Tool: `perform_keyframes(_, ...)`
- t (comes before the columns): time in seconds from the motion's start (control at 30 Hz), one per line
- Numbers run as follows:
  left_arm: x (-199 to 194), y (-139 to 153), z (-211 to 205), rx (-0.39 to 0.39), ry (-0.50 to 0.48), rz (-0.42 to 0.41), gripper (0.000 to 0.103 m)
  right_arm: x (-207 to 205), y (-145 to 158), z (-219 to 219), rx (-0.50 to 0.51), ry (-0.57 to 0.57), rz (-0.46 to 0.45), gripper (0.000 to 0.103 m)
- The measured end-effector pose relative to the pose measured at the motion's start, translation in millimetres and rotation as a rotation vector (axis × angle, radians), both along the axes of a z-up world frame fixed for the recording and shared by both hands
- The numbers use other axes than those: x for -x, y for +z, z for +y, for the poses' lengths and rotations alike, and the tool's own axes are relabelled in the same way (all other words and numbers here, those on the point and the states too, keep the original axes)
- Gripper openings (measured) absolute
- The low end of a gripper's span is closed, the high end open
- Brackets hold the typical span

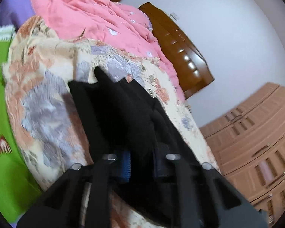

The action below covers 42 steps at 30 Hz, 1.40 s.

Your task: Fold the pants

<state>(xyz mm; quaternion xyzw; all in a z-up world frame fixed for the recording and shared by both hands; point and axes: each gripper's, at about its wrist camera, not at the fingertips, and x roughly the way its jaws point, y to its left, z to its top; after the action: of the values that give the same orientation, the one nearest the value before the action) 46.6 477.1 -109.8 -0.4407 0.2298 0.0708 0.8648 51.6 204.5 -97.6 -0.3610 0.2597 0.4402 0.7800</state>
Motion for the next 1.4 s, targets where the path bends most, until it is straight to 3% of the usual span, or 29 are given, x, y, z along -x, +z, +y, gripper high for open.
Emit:
perform_keyframes(0.17, 8.5, 16.6, -21.6, -0.189, 0.053, 0.053, 0.015, -1.2, -3.2, 0.3, 0.007, 0.004, 0.013, 0.010)
perform_keyframes(0.23, 7.2, 4.3, -20.3, -0.197, 0.066, 0.097, 0.015, 0.6, -12.8, 2.9, 0.019, 0.006, -0.001, 0.011)
perform_keyframes(0.33, 11.8, -3.0, -18.2, -0.178, 0.082, 0.098, 0.017, 4.6, -12.0, 2.8, 0.015, 0.013, 0.011, 0.022)
perform_keyframes(0.4, 12.8, 2.4, -21.3, -0.208, 0.092, 0.123, 0.022, 3.6, -7.3, 0.8, 0.028, 0.020, 0.051, 0.032)
perform_keyframes(0.43, 13.1, 10.2, -25.8, -0.248, 0.119, 0.165, 0.025, 2.8, -3.0, -2.7, 0.024, 0.038, 0.110, 0.062)
perform_keyframes(0.47, 10.8, 16.1, -30.7, -0.293, 0.158, 0.202, 0.045, 1.9, 3.1, -8.7, 0.002, 0.052, 0.160, 0.084)
perform_keyframes(0.5, 14.5, 26.9, -39.1, -0.369, 0.230, 0.252, 0.080, 2.3, 15.2, -23.0, -0.064, 0.054, 0.185, 0.086)
perform_keyframes(0.53, 19.1, 38.7, -48.2, -0.447, 0.311, 0.287, 0.089, 1.3, 23.4, -34.6, -0.101, 0.045, 0.195, 0.086)
perform_keyframes(0.57, 24.8, 56.1, -66.4, -0.554, 0.383, 0.294, 0.090, -1.2, 30.1, -46.9, -0.124, 0.029, 0.211, 0.086)
perform_keyframes(0.6, 24.1, 68.0, -81.7, -0.621, 0.379, 0.279, 0.090, -7.5, 37.8, -66.7, -0.158, -0.003, 0.222, 0.086)
perform_keyframes(0.63, 16.6, 81.9, -104.2, -0.693, 0.302, 0.240, 0.091, -14.1, 42.2, -82.4, -0.184, -0.031, 0.224, 0.087)
perform_keyframes(0.7, -5.9, 95.1, -133.0, -0.752, 0.127, 0.184, 0.094, -37.7, 46.3, -118.6, -0.207, -0.121, 0.215, 0.087)
perform_keyframes(0.77, -43.2, 98.4, -165.9, -0.751, -0.131, 0.152, 0.098, -70.2, 45.8, -153.3, -0.201, -0.248, 0.204, 0.088)
perform_keyframes(0.83, -86.9, 89.9, -192.1, -0.719, -0.311, 0.194, 0.098, -113.4, 45.4, -197.2, -0.250, -0.404, 0.257, 0.088)
perform_keyframes(0.9, -118.0, 77.1, -212.4, -0.690, -0.427, 0.218, 0.098, -155.8, 43.1, -237.6, -0.310, -0.561, 0.326, 0.088)
perform_keyframes(0.93, -137.8, 66.4, -220.9, -0.670, -0.477, 0.257, 0.098, -168.9, 41.8, -245.9, -0.320, -0.585, 0.357, 0.088)
perform_keyframes(1.0, -155.0, 47.8, -232.8, -0.659, -0.502, 0.338, 0.097, -201.5, 38.1, -257.8, -0.337, -0.615, 0.425, 0.088)
perform_keyframes(1.1, -162.6, 21.4, -225.7, -0.636, -0.463, 0.427, 0.097, -234.7, 20.3, -254.3, -0.259, -0.630, 0.465, 0.088)
perform_keyframes(1.13, -159.5, 12.8, -221.2, -0.655, -0.444, 0.432, 0.100, -238.7, 18.8, -254.1, -0.269, -0.615, 0.436, 0.088)
perform_keyframes(1.2, -155.9, 9.7, -211.4, -0.620, -0.438, 0.407, 0.101, -239.5, 13.0, -254.3, -0.261, -0.624, 0.419, 0.088)
perform_keyframes(1.3, -152.1, 4.6, -196.8, -0.597, -0.423, 0.413, 0.101, -232.9, 9.8, -266.7, -0.333, -0.627, 0.396, 0.088)
perform_keyframes(1.4, -154.4, 8.6, -200.4, -0.582, -0.414, 0.405, 0.100, -232.1, 16.2, -277.2, -0.351, -0.708, 0.374, 0.088)
